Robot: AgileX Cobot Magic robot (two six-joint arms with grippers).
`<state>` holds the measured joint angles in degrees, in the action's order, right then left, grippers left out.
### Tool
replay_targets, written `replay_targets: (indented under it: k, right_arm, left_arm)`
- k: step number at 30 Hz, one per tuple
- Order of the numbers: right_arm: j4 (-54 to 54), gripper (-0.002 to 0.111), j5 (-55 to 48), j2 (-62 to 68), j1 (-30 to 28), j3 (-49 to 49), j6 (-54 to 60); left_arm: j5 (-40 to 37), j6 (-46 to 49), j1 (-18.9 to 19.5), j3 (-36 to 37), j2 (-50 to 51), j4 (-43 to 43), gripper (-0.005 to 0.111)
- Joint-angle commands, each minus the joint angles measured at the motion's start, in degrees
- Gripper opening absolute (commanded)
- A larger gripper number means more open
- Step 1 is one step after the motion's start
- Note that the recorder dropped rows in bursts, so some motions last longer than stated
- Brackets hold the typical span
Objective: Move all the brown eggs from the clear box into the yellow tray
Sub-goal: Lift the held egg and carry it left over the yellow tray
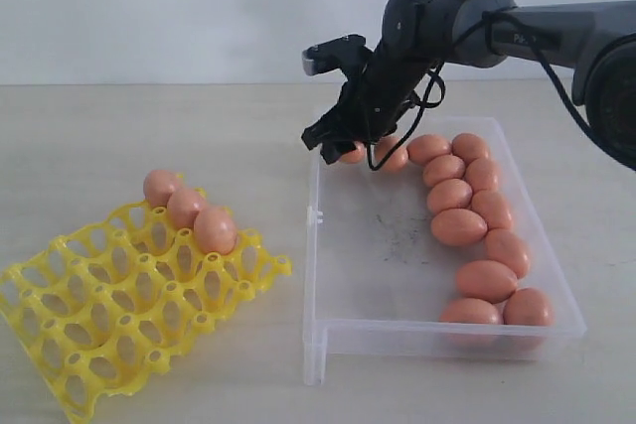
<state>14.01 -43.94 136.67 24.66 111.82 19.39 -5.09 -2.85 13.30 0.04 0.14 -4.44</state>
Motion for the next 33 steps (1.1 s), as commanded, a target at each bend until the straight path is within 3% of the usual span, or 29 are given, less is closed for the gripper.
replay_targets:
  k: [1,8,14,18,20,23,25,28,33]
  right_arm:
    - [1.18,0.000,4.58,-2.06,-0.14,0.16,-4.70]
    - [1.61,0.000,1.44,-4.73,-0.04,-1.71,-5.50]
    - [1.67,0.000,9.39,-9.46,-0.04,-14.20,-5.37]
    - [2.05,0.000,25.88,-16.53,0.54,-28.06,-0.81]
    - [2.07,0.000,42.00,-20.32,1.64,-37.55,-0.68]
    - [2.07,0.000,55.20,-20.69,1.86,-45.71,-1.65]
    - [-0.47,0.000,66.10,-20.57,1.86,-51.35,-7.41]
    - [-17.26,0.000,88.78,-20.57,1.72,-59.86,-24.39]
    - [-25.27,0.000,106.13,-20.57,1.72,-64.43,-29.84]
  left_arm:
    - [0.68,-0.51,0.09,-0.04,-0.14,-0.51,0.004]
    - [0.68,-0.51,0.09,-0.04,-0.14,-0.51,0.004]
    - [0.68,-0.51,0.09,-0.04,-0.14,-0.51,0.004]
    - [0.68,-0.51,0.09,-0.04,-0.14,-0.51,0.004]
    - [0.68,-0.51,0.09,-0.04,-0.14,-0.51,0.004]
    - [0.68,-0.51,0.09,-0.04,-0.14,-0.51,0.004]
    - [0.68,-0.51,0.09,-0.04,-0.14,-0.51,0.004]
    - [0.68,-0.51,0.09,-0.04,-0.14,-0.51,0.004]
    - [0.78,-0.51,0.09,-0.04,-0.14,-0.51,0.004]
